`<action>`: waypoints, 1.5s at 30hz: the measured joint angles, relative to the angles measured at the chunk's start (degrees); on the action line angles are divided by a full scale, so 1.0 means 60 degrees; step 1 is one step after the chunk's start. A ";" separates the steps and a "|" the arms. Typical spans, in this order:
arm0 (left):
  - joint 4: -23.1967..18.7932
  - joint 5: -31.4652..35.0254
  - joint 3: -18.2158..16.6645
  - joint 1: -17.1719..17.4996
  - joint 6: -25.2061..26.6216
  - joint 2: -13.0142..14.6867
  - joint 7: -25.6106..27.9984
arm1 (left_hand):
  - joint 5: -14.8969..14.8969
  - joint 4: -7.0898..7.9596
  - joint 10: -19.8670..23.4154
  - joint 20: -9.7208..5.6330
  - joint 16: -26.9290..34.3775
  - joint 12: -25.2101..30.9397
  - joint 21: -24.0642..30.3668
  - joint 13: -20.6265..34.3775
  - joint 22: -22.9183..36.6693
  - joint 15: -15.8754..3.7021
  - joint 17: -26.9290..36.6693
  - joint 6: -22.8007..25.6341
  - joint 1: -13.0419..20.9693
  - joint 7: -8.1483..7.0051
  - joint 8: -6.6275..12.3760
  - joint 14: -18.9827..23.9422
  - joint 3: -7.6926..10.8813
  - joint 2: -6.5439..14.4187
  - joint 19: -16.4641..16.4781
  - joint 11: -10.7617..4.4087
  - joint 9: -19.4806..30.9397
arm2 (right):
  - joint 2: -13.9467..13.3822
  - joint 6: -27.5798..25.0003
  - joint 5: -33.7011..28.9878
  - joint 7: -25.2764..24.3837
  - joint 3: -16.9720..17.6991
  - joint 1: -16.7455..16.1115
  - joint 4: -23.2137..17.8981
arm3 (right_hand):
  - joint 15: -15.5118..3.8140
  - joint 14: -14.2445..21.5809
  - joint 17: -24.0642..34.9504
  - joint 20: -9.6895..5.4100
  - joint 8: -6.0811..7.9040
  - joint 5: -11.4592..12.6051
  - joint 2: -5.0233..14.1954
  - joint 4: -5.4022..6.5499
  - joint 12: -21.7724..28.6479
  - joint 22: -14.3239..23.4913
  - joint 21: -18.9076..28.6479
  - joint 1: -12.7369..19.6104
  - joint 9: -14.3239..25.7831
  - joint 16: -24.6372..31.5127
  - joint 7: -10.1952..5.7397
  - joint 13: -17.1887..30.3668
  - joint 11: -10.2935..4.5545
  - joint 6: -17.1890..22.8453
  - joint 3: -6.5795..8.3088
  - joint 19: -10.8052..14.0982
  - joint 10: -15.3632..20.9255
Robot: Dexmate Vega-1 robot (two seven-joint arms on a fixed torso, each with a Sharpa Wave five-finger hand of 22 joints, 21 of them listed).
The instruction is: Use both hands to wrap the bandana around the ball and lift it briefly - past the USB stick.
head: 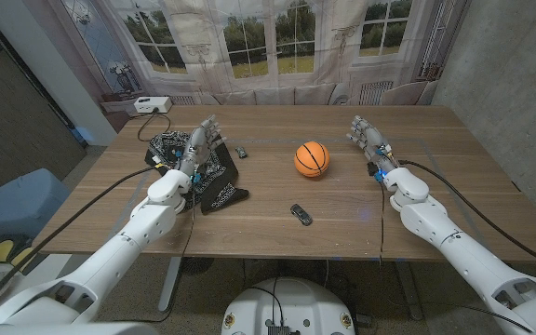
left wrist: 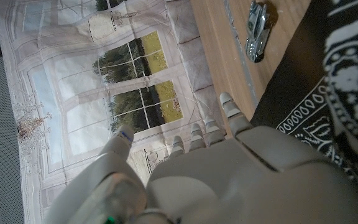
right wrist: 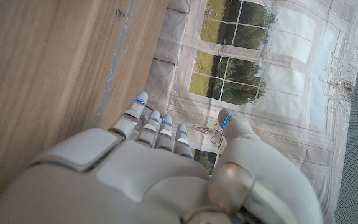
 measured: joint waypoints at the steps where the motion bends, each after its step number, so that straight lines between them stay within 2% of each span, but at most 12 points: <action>1: -0.0140 0.0018 -0.0018 0.0064 0.0053 0.0061 0.0066 | 0.0000 0.0000 0.0000 0.0000 0.0000 0.0000 0.0000 -0.0005 0.0000 0.0017 0.0000 0.0000 0.0000 0.0000 0.0000 -0.0045 0.0000 0.0000 0.0000 0.0000 -0.0030 | 0.0023 0.0051 -0.0053 -0.0024 -0.0021 0.0019 0.0016 | 0.0020 -0.0020 0.0000 -0.0036 0.0000 -0.0037 0.0000 0.0000 0.0000 0.0000 0.0000 0.0000 0.0000 0.0000 -0.0012 -0.0009 0.0000 0.0011 0.0000 -0.0036 0.0000; 5: -0.0465 0.0077 -0.0079 0.0202 0.0209 0.0199 0.0309 | 0.0000 -0.0013 0.0000 0.0000 0.0036 0.0000 -0.0074 -0.0007 0.0041 0.0017 0.0000 0.0000 0.0000 0.0000 0.0000 -0.0045 0.0013 0.0000 -0.0042 0.0000 -0.0094 | 0.0111 0.0216 -0.0134 0.0017 -0.0057 0.0157 0.0180 | 0.0101 -0.0101 -0.0033 -0.0049 0.0009 -0.0113 0.0002 0.0000 0.0000 0.0000 0.0000 -0.0003 -0.0037 0.0000 -0.0013 -0.0028 0.0000 0.0012 0.0000 -0.0050 0.0000; 7: -0.0698 0.0149 -0.0101 0.0279 0.0371 0.0273 0.0513 | 0.0000 -0.0083 0.0065 -0.0128 0.0080 0.0056 -0.0166 -0.0041 0.0046 0.0018 -0.0001 0.0028 0.0075 0.0025 0.0000 -0.0045 0.0079 0.0075 -0.0230 0.0063 -0.0172 | 0.0163 0.0324 -0.0140 0.0098 -0.0065 0.0241 0.0311 | 0.0101 -0.0101 -0.0033 -0.0049 0.0009 -0.0149 0.0004 -0.0007 0.0000 0.0000 -0.0013 -0.0004 -0.0037 0.0000 -0.0014 -0.0028 0.0000 0.0012 -0.0010 -0.0050 0.0000; 14: -0.1664 0.0551 -0.0126 0.0450 0.1364 0.0555 0.1623 | 0.0000 -0.0402 0.0846 -0.0243 0.0219 0.0295 -0.0288 -0.0097 0.0045 0.0069 -0.0027 0.0812 0.0355 0.0371 0.0162 0.0319 0.0234 0.0280 -0.0447 0.0118 -0.0406 | 0.0178 0.0540 -0.0045 0.0333 0.0040 0.0368 0.0663 | 0.0151 -0.0049 -0.0095 -0.0049 0.0075 -0.0259 0.0093 0.0027 0.0000 -0.0001 -0.0075 -0.0094 -0.0081 0.0000 -0.0013 -0.0073 0.0052 0.0189 -0.0084 -0.0050 0.0052; 22: -0.3051 0.1164 -0.0002 0.0400 0.3583 0.0919 0.3354 | 0.0067 -0.0678 0.1211 -0.0123 0.0289 0.0417 -0.0288 -0.0096 0.0045 0.0264 0.0000 0.1292 0.0740 0.0633 0.0215 0.0514 0.0431 0.0591 -0.0321 0.0099 -0.0455 | 0.0070 0.0777 0.0290 0.0644 0.0319 0.0379 0.0970 | 0.0327 0.0024 -0.0166 -0.0009 0.0075 -0.0396 0.0180 0.0013 0.0000 -0.0002 -0.0115 -0.0181 -0.0125 0.0036 -0.0012 -0.0117 0.0122 0.0286 -0.0177 -0.0079 0.0122; 24: -0.3051 0.1231 -0.0002 0.0400 0.3889 0.0919 0.3531 | 0.0109 -0.0743 0.1312 -0.0124 0.0294 0.0460 -0.0287 -0.0096 0.0085 0.0257 0.0000 0.1378 0.0832 0.0684 0.0215 0.0607 0.0496 0.0683 -0.0254 0.0127 -0.0454 | 0.0037 0.0777 0.0290 0.0644 0.0391 0.0369 0.1031 | 0.0371 0.0068 -0.0166 0.0021 0.0074 -0.0431 0.0181 -0.0001 0.0000 -0.0002 -0.0115 -0.0181 -0.0169 0.0036 0.0005 -0.0116 0.0171 0.0302 -0.0191 -0.0049 0.0171; 28: -0.3051 0.1478 -0.0002 0.0400 0.5183 0.0919 0.4052 | 0.0110 -0.0821 0.1437 -0.0106 0.0294 0.0497 -0.0288 -0.0095 0.0089 0.0274 -0.0001 0.1526 0.0954 0.0698 0.0215 0.0765 0.0574 0.0804 -0.0200 0.0101 -0.0454 | -0.0021 0.0777 0.0290 0.0644 0.0507 0.0321 0.1114 | 0.0457 0.0162 -0.0210 0.0057 0.0074 -0.0502 0.0220 0.0038 -0.0001 0.0044 -0.0115 -0.0220 -0.0170 0.0110 0.0038 -0.0161 0.0192 0.0405 -0.0229 -0.0013 0.0260; 30: -0.3051 0.1556 -0.0002 0.0400 0.5654 0.0919 0.4191 | 0.0110 -0.0860 0.1473 -0.0107 0.0294 0.0497 -0.0287 -0.0095 0.0088 0.0288 -0.0001 0.1529 0.1004 0.0701 0.0215 0.0779 0.0613 0.0854 -0.0134 0.0065 -0.0454 | -0.0051 0.0777 0.0290 0.0644 0.0566 0.0297 0.1145 | 0.0457 0.0230 -0.0210 0.0085 0.0074 -0.0539 0.0243 0.0001 0.0000 0.0045 -0.0115 -0.0243 -0.0170 0.0172 0.0075 -0.0161 0.0201 0.0442 -0.0267 -0.0010 0.0277; 31: -0.3934 0.1599 0.0165 -0.0064 0.5923 0.1343 0.4254 | 0.0110 -0.0860 0.1488 -0.0107 0.0295 0.0497 -0.0287 -0.0095 0.0088 0.0265 -0.0001 0.1562 0.1021 0.0733 0.0215 0.0805 0.0613 0.0837 -0.0134 0.0051 -0.0454 | -0.0064 0.0856 0.0612 0.0855 0.0591 0.0287 0.1157 | 0.0475 0.0247 -0.0210 0.0114 0.0074 -0.0539 0.0243 0.0001 0.0000 0.0045 -0.0115 -0.0243 -0.0189 0.0185 0.0051 -0.0161 0.0184 0.0463 -0.0267 -0.0040 0.0294; 39: -0.4213 0.1892 0.0249 -0.0301 0.7649 0.1552 0.4469 | 0.0110 -0.0900 0.1481 -0.0107 0.0294 0.0497 -0.0248 -0.0095 0.0088 0.0257 -0.0002 0.1577 0.1133 0.0749 0.0215 0.0848 0.0653 0.0902 -0.0134 0.0045 -0.0454 | -0.0106 0.0862 0.0715 0.0909 0.0729 0.0248 0.1300 | 0.0558 0.0330 -0.0254 0.0180 0.0074 -0.0577 0.0343 0.0027 0.0073 0.0044 -0.0114 -0.0344 -0.0213 0.0185 0.0023 -0.0194 0.0259 0.0524 -0.0294 -0.0004 0.0395; 40: -0.4558 0.1953 0.0389 -0.0654 0.8007 0.1868 0.4472 | 0.0110 -0.0900 0.1450 -0.0107 0.0295 0.0497 -0.0248 -0.0095 0.0087 0.0257 -0.0002 0.1577 0.1180 0.0749 0.0215 0.0848 0.0653 0.0855 -0.0134 0.0013 -0.0454 | -0.0107 0.0867 0.0812 0.0962 0.0736 0.0248 0.1314 | 0.0558 0.0330 -0.0254 0.0180 0.0074 -0.0577 0.0343 0.0029 0.0073 0.0044 -0.0136 -0.0344 -0.0213 0.0185 0.0057 -0.0204 0.0274 0.0558 -0.0295 -0.0004 0.0411; 45: -0.4558 0.2166 0.0389 -0.0654 0.9205 0.1868 0.4361 | 0.0110 -0.0953 0.1311 -0.0107 0.0294 0.0426 -0.0248 -0.0094 0.0087 0.0203 -0.0002 0.1629 0.1227 0.0697 0.0215 0.0795 0.0600 0.0808 -0.0134 -0.0125 -0.0453 | -0.0107 0.0867 0.0812 0.0962 0.0775 0.0248 0.1397 | 0.0595 0.0367 -0.0254 0.0237 0.0138 -0.0650 0.0344 0.0036 0.0073 0.0044 -0.0187 -0.0345 -0.0213 0.0203 0.0074 -0.0205 0.0310 0.0575 -0.0339 0.0015 0.0446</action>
